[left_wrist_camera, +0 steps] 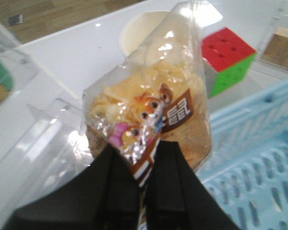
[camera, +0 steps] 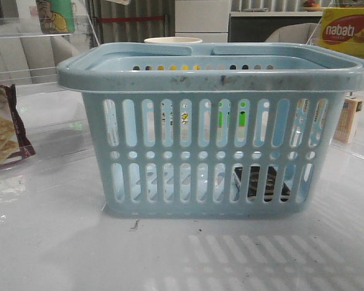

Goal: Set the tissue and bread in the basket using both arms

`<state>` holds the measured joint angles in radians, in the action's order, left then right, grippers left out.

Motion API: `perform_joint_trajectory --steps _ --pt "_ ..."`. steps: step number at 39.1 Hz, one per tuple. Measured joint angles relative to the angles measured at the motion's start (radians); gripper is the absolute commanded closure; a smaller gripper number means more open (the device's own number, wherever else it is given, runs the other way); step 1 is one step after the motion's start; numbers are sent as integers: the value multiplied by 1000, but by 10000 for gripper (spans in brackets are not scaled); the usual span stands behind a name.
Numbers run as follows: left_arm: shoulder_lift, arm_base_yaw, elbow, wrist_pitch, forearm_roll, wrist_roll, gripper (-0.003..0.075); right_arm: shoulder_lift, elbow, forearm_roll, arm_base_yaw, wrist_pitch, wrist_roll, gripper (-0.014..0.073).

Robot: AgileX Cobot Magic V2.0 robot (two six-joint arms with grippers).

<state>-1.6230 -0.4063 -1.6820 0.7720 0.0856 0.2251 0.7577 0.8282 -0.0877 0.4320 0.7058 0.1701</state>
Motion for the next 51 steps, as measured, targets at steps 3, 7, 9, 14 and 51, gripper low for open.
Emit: perform_joint_trajectory --steps 3,7,9,14,51 --pt "11 -71 39 3 4 12 629 0 0 0 0 0 0 6" --pt "7 -142 83 3 6 16 629 0 0 0 0 0 0 6" --pt "-3 -175 102 4 6 16 619 0 0 0 0 0 0 6" --pt "-39 -220 121 4 6 17 461 0 0 0 0 0 0 6" --pt "514 -236 499 78 -23 -6 256 0 0 17 0 22 0 6"
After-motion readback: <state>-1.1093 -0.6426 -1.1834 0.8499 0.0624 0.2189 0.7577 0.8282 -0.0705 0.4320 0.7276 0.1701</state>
